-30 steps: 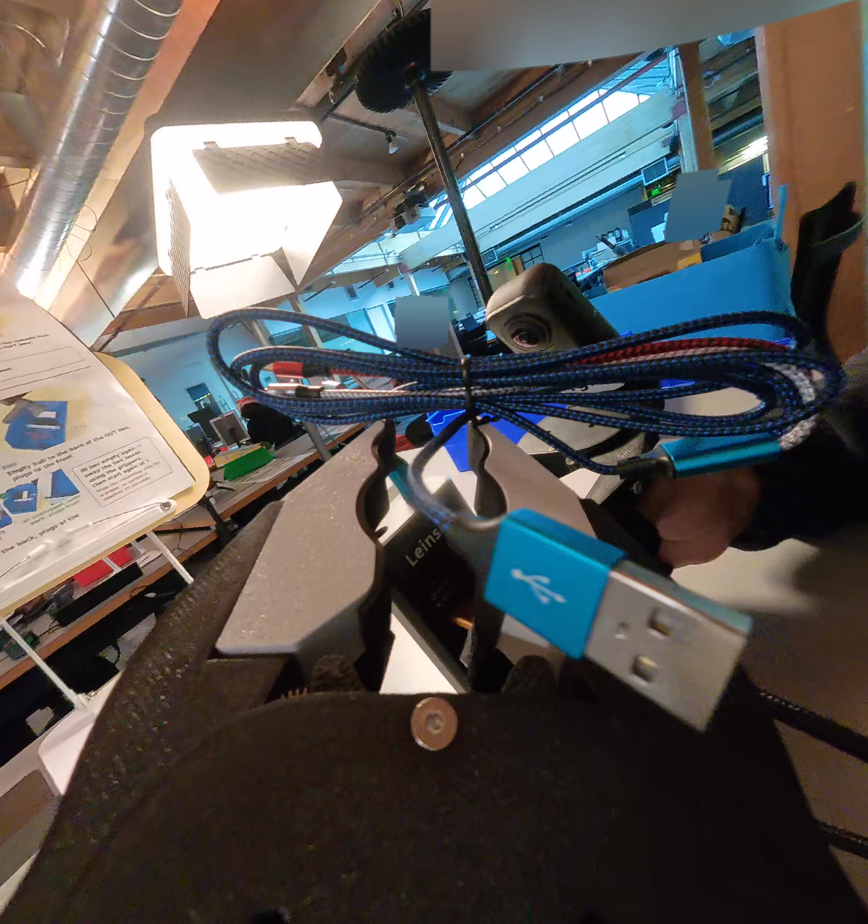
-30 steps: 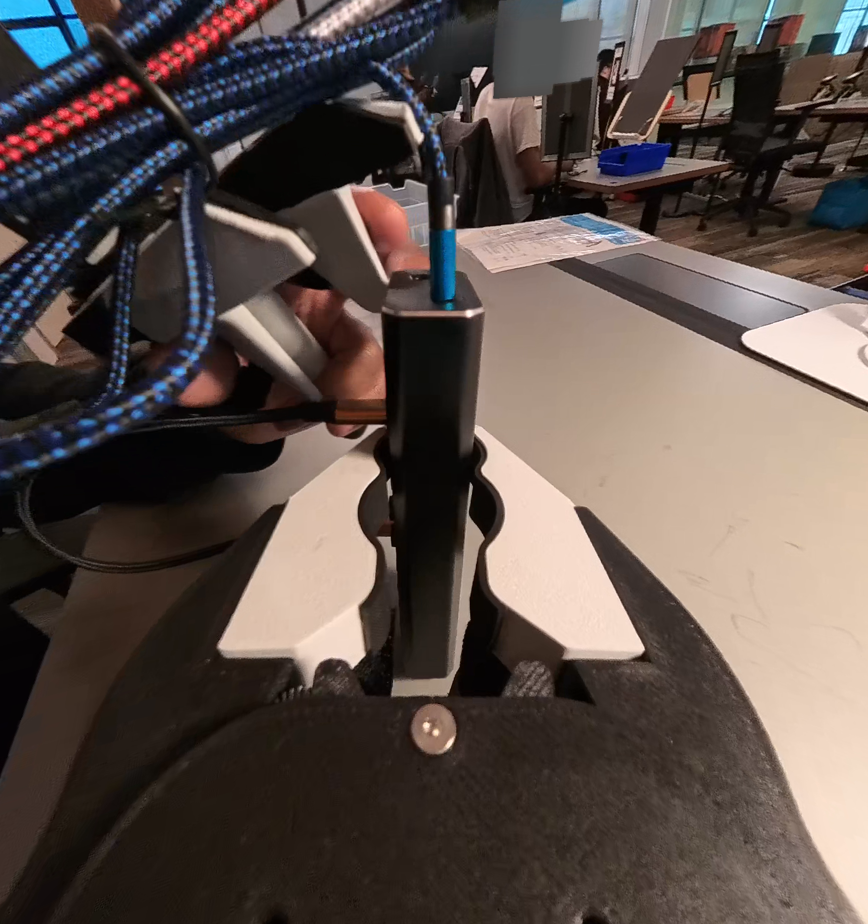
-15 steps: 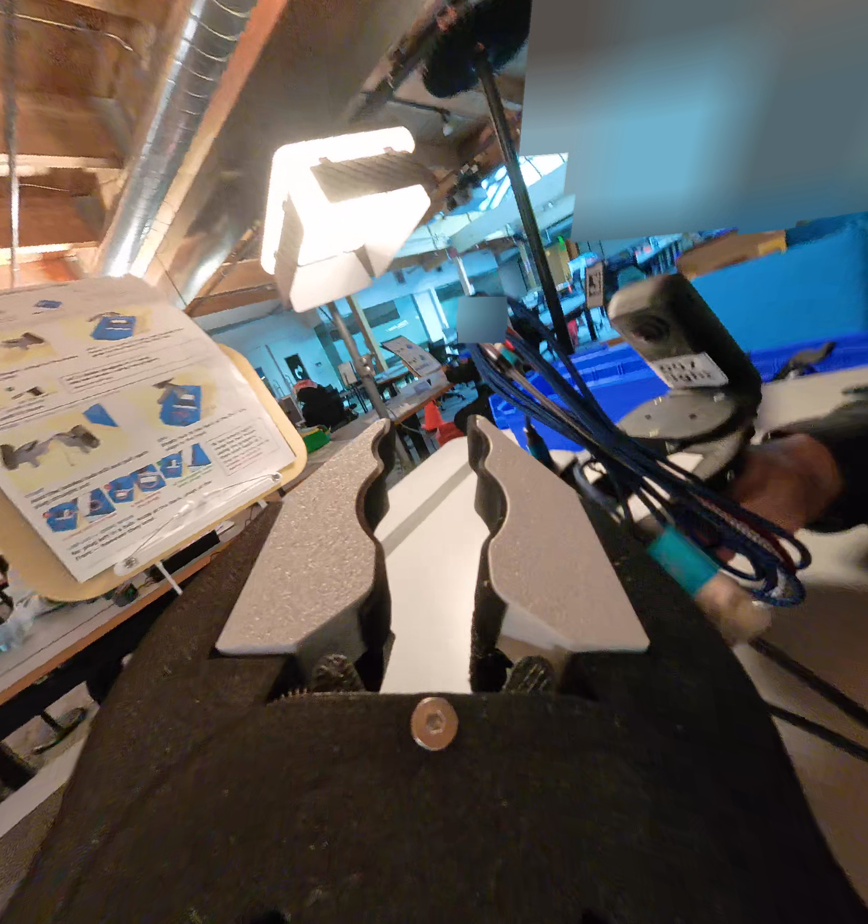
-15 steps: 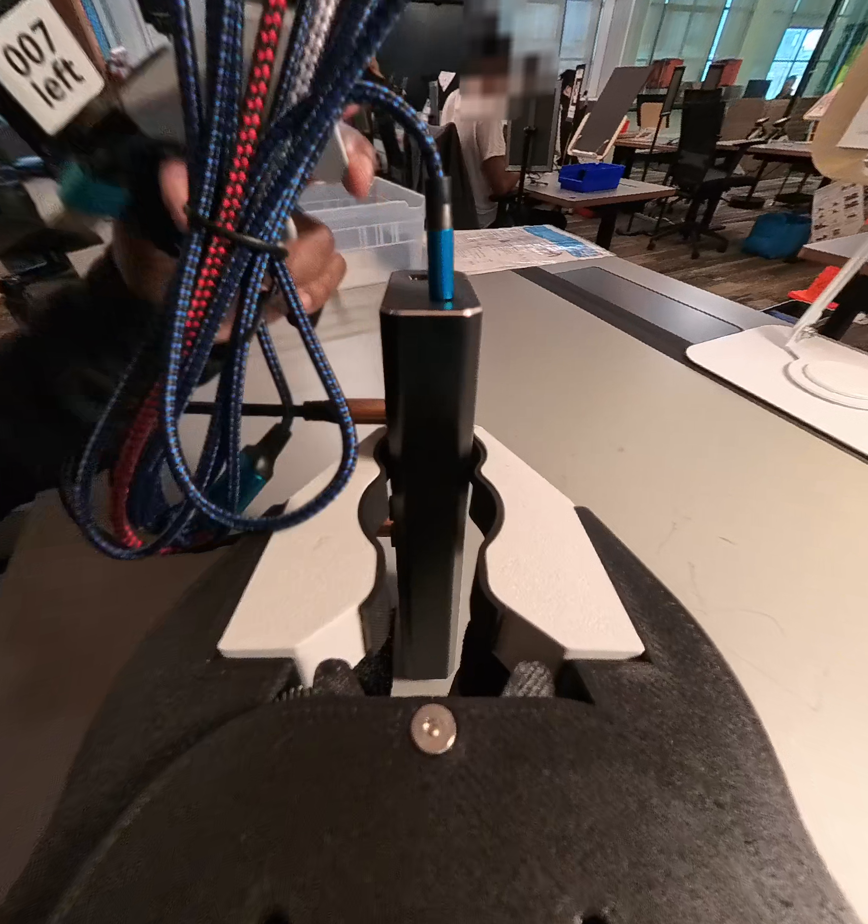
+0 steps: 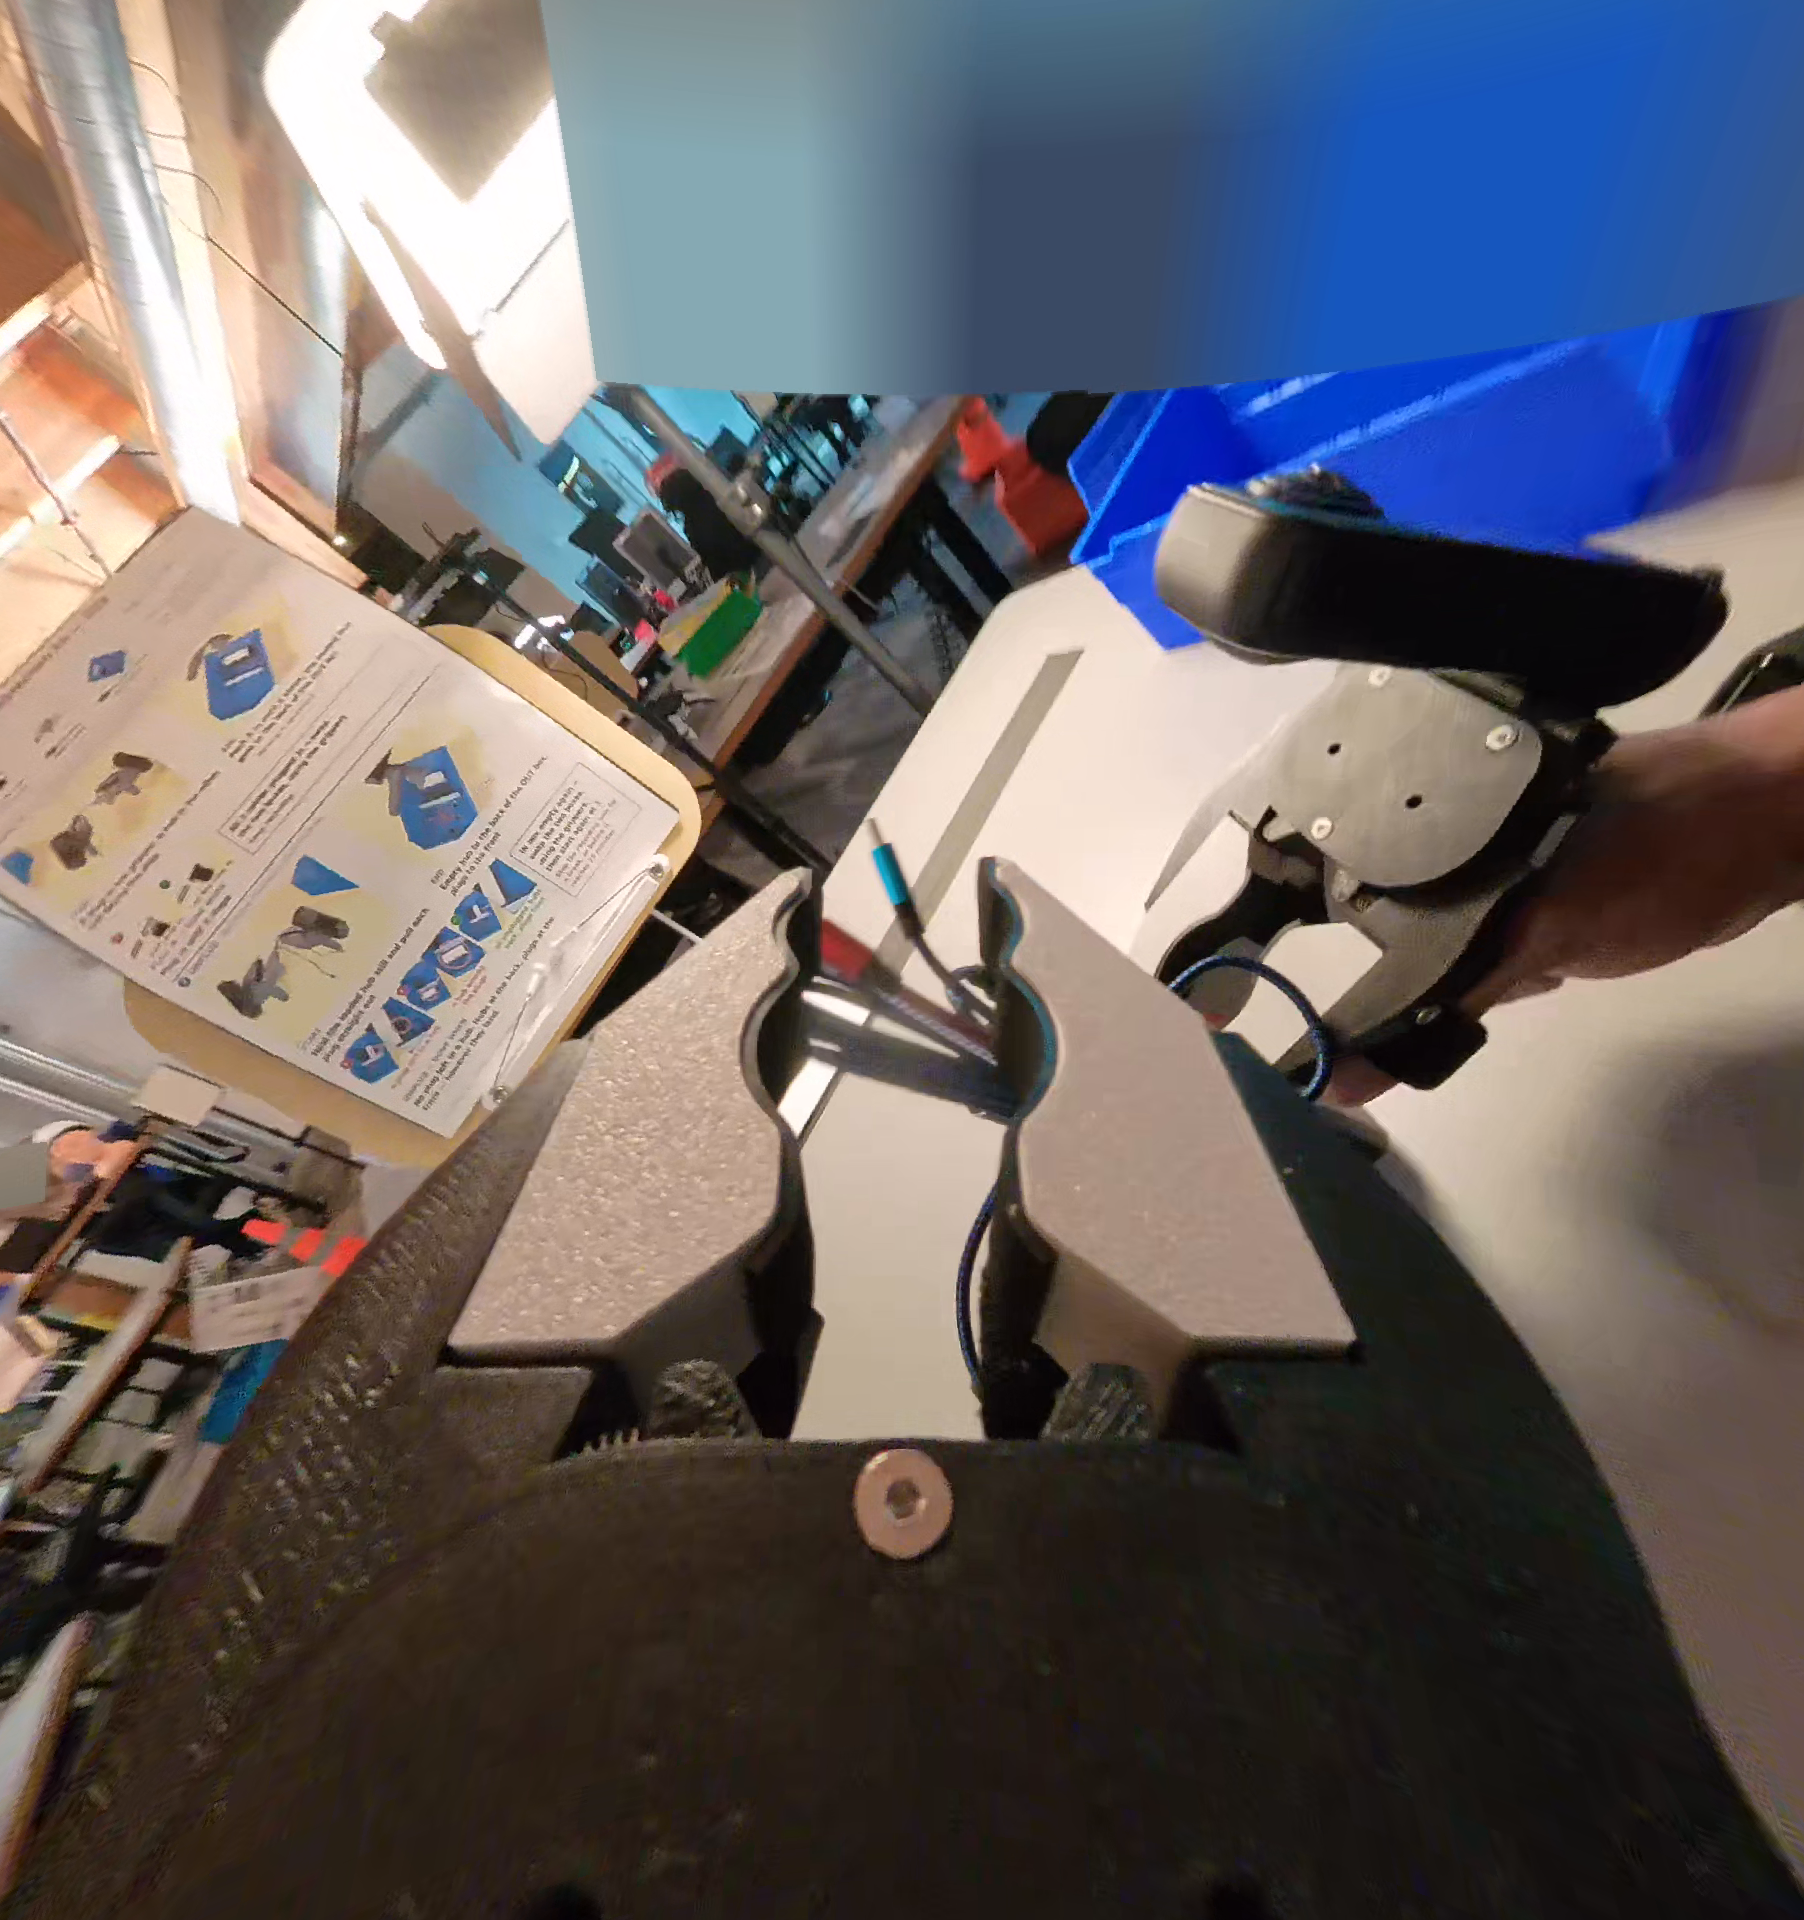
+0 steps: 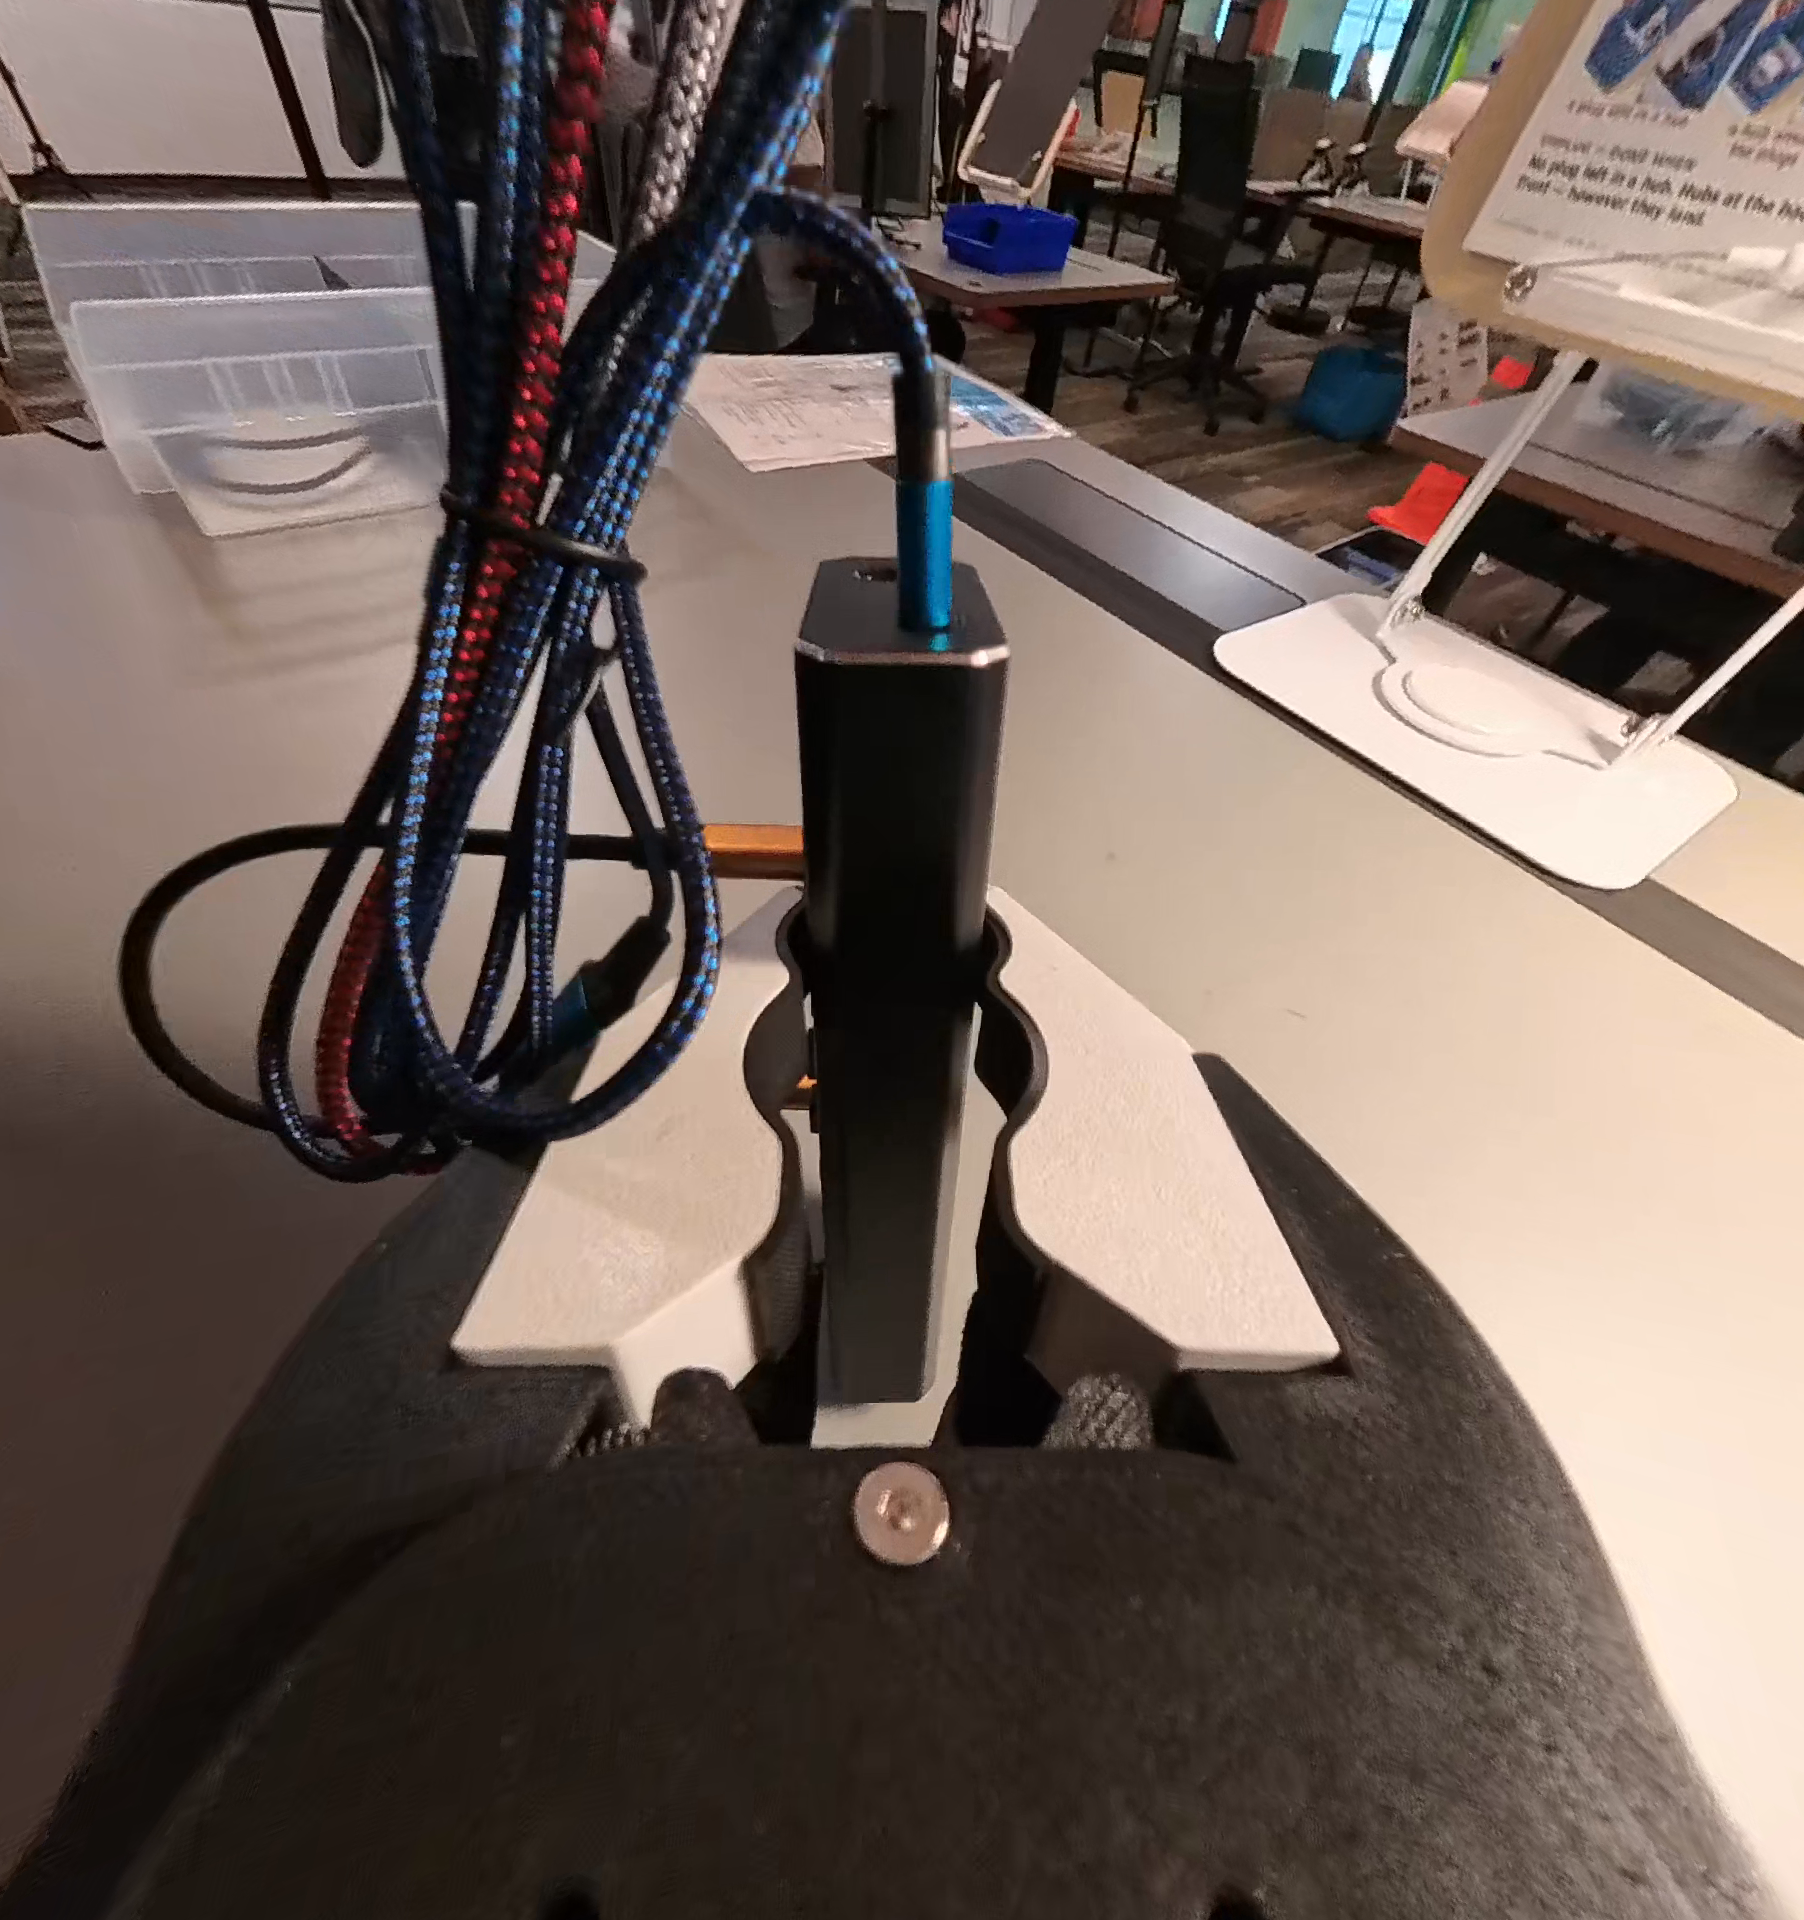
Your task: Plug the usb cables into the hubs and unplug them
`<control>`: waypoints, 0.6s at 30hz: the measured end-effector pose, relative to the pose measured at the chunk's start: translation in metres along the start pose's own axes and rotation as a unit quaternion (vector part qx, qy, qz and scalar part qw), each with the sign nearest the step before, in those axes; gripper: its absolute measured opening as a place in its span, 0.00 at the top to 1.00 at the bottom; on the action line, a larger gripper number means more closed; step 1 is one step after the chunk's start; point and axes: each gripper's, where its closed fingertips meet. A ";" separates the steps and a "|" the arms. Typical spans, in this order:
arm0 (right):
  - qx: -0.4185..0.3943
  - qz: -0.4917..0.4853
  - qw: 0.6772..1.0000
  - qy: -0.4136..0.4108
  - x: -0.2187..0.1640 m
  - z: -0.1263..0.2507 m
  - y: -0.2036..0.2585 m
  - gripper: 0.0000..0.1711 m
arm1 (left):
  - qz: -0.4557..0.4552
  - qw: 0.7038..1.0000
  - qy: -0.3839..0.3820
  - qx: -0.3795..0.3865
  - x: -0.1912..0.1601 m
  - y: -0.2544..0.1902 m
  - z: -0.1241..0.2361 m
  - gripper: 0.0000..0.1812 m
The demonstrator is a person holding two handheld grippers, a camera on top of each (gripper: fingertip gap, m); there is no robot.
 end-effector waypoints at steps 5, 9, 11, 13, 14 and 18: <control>-0.021 -0.012 0.999 0.021 -0.002 -0.001 -0.006 0.85 | -0.014 0.995 0.098 0.015 -0.016 -0.002 -0.029 0.82; -0.031 -0.007 0.999 0.026 -0.001 -0.001 -0.006 0.85 | -0.044 0.981 0.182 0.056 -0.039 0.003 -0.040 0.79; -0.029 -0.007 0.999 0.025 -0.001 -0.002 -0.005 0.85 | -0.070 0.979 0.176 0.069 -0.039 0.003 -0.044 0.83; -0.029 -0.008 0.999 0.025 -0.001 -0.002 -0.005 0.85 | -0.113 0.977 0.160 0.083 -0.036 0.004 -0.046 0.88; -0.027 -0.011 0.999 0.024 -0.001 -0.002 -0.005 0.85 | -0.140 0.976 0.146 0.084 -0.033 0.002 -0.046 0.90; -0.018 -0.027 0.999 0.021 -0.001 -0.002 -0.006 0.85 | -0.272 0.956 0.096 0.052 -0.029 -0.021 -0.048 0.95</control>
Point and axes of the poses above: each gripper's, where its closed fingertips meet, z back along the fingers, x out of its top, y = z × x across the jaws, and after that the axes turned 1 degree about -y, right-handed
